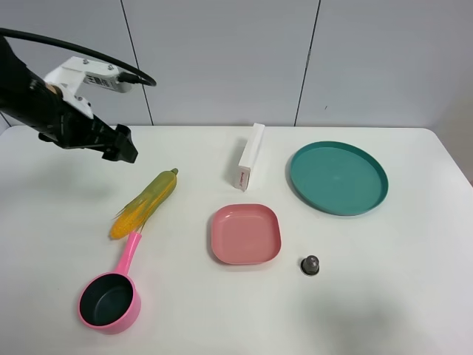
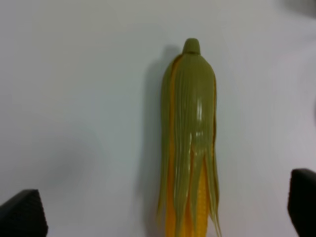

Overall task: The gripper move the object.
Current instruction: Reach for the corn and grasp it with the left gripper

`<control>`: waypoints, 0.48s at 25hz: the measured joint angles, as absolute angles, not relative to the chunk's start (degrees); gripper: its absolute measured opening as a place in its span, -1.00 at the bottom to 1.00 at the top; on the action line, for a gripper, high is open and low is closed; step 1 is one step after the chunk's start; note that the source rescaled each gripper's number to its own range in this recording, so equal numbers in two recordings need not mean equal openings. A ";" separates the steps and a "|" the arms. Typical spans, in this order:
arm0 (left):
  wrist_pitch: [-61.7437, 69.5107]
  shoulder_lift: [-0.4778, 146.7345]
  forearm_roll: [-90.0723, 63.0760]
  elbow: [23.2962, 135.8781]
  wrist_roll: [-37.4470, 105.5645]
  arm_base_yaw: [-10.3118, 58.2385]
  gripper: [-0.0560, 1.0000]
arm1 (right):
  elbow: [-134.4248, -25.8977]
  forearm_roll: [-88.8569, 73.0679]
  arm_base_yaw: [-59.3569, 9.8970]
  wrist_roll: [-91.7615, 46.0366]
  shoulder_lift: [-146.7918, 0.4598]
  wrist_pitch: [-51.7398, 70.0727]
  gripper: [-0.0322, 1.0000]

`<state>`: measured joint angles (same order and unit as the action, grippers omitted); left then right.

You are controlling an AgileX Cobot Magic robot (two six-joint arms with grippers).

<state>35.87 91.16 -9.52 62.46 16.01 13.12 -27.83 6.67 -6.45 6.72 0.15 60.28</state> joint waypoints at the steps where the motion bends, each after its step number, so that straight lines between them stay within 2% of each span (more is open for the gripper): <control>1: 35.23 92.74 -8.86 62.68 16.13 13.89 1.00 | -27.83 6.67 -6.45 6.72 0.15 60.28 1.00; 7: 33.84 100.20 -4.27 62.93 18.57 18.54 1.00 | -27.83 6.67 -6.45 6.72 0.15 60.28 1.00; 12: 31.04 104.03 -3.72 62.95 19.28 19.28 1.00 | -27.83 6.67 -6.45 6.72 0.15 60.28 1.00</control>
